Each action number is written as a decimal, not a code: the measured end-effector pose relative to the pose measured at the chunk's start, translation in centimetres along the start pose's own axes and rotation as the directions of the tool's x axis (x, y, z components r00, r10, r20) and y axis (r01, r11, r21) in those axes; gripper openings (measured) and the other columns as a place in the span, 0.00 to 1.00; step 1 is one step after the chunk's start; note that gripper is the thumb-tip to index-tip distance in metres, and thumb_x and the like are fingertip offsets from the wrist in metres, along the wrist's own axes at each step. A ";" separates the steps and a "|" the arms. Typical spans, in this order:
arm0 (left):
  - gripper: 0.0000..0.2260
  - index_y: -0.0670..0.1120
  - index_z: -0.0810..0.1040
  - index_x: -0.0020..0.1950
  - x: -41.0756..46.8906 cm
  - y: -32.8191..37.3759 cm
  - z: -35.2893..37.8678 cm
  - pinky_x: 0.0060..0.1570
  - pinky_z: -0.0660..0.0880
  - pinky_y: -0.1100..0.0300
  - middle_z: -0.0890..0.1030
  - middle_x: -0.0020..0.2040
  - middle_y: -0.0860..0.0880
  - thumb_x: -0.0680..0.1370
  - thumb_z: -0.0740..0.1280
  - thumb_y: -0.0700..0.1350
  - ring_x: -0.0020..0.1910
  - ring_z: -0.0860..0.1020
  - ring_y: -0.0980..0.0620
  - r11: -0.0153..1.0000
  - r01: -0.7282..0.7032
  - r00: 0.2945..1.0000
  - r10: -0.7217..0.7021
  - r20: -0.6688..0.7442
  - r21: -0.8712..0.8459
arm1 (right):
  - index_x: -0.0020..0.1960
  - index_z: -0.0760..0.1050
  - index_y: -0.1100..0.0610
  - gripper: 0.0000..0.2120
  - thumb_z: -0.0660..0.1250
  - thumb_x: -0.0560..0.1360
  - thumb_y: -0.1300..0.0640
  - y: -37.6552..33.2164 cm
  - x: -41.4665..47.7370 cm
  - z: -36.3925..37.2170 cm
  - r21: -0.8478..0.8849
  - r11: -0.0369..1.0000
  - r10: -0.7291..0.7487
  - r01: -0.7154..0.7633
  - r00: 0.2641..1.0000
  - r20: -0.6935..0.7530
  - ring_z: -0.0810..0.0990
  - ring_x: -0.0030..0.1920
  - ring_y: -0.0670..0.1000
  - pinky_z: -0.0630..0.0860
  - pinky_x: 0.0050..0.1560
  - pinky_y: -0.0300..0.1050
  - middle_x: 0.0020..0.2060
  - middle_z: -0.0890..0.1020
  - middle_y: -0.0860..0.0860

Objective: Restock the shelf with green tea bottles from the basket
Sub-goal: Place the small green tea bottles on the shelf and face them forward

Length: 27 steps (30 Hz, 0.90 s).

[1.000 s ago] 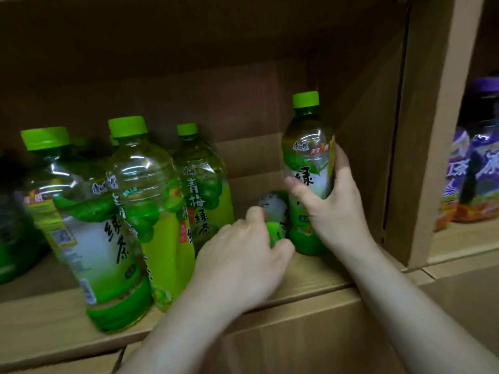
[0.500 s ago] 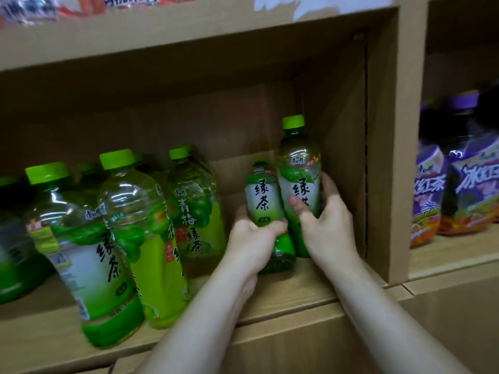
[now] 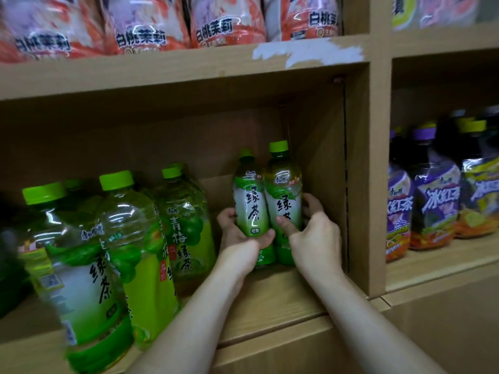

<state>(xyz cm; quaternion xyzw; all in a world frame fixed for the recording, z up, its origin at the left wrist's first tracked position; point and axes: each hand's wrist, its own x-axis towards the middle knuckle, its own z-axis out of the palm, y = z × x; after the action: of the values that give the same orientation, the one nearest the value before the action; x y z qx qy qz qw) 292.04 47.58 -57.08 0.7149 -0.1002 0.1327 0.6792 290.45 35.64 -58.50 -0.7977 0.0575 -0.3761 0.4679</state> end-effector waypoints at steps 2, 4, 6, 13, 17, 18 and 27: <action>0.30 0.50 0.59 0.59 0.3 -0.3 0.1 0.48 0.74 0.61 0.73 0.49 0.55 0.69 0.74 0.33 0.45 0.75 0.57 0.999 -0.032 0.999 0.032 -0.006 0.020 | 0.72 0.59 0.45 0.34 0.72 0.71 0.47 -0.3 0.1 -0.3 -0.013 1.000 -0.018 0.018 1.000 0.018 0.82 0.52 0.60 0.79 0.50 0.53 0.55 0.83 0.56; 0.28 0.50 0.59 0.60 0.4 -0.9 0.1 0.52 0.75 0.56 0.73 0.51 0.55 0.71 0.73 0.35 0.49 0.76 0.52 0.999 -0.043 0.999 0.043 -0.010 -0.005 | 0.72 0.53 0.40 0.36 0.72 0.72 0.49 -0.5 0.0 -0.4 0.012 0.999 -0.030 0.030 0.999 0.038 0.81 0.54 0.60 0.78 0.54 0.56 0.57 0.82 0.55; 0.24 0.49 0.61 0.60 0.5 -1.4 -0.1 0.53 0.76 0.53 0.75 0.55 0.50 0.73 0.71 0.37 0.51 0.77 0.49 0.997 -0.035 0.999 0.033 -0.034 -0.063 | 0.72 0.51 0.38 0.37 0.71 0.73 0.51 -0.6 -0.1 -0.4 0.023 0.999 -0.038 0.037 0.998 0.044 0.81 0.54 0.60 0.78 0.55 0.58 0.57 0.81 0.56; 0.22 0.46 0.61 0.57 0.5 -2.5 -0.9 0.40 0.75 0.70 0.76 0.60 0.45 0.73 0.66 0.27 0.51 0.76 0.55 0.997 -0.071 0.997 0.070 -0.041 -0.021 | 0.70 0.63 0.48 0.32 0.74 0.70 0.54 0.1 0.3 0.1 0.152 0.988 0.007 -0.011 1.000 0.024 0.81 0.57 0.57 0.78 0.56 0.56 0.60 0.80 0.55; 0.22 0.46 0.61 0.59 0.3 -3.0 -0.5 0.57 0.75 0.53 0.76 0.56 0.48 0.73 0.70 0.35 0.58 0.77 0.46 0.959 -0.159 0.981 0.180 -0.073 0.234 | 0.60 0.69 0.51 0.24 0.74 0.69 0.61 1.3 1.8 1.4 0.285 0.953 0.097 -0.098 0.995 0.017 0.81 0.56 0.55 0.80 0.50 0.61 0.57 0.81 0.53; 0.22 0.45 0.62 0.61 0.4 -2.8 -0.5 0.58 0.74 0.53 0.75 0.55 0.48 0.74 0.70 0.37 0.58 0.77 0.45 0.952 -0.151 0.979 0.181 -0.091 0.267 | 0.59 0.68 0.51 0.23 0.73 0.70 0.64 1.6 2.2 1.9 0.313 0.944 0.104 -0.107 0.994 0.028 0.81 0.55 0.55 0.80 0.50 0.61 0.56 0.81 0.52; 0.24 0.45 0.61 0.67 2.6 -1.5 0.3 0.45 0.73 0.51 0.78 0.60 0.42 0.76 0.68 0.46 0.56 0.79 0.40 0.736 -0.030 0.973 0.177 -0.149 0.677 | 0.60 0.63 0.49 0.22 0.67 0.74 0.67 0.8 4.0 3.6 0.282 0.948 0.124 -0.144 0.988 0.088 0.79 0.58 0.55 0.79 0.52 0.62 0.60 0.79 0.50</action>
<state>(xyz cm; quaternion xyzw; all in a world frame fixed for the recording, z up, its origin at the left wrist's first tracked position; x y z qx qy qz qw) 295.02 47.44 -57.68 0.8868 -0.0158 0.2697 0.3749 295.87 36.00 -57.95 -0.7279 0.0399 -0.3201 0.6051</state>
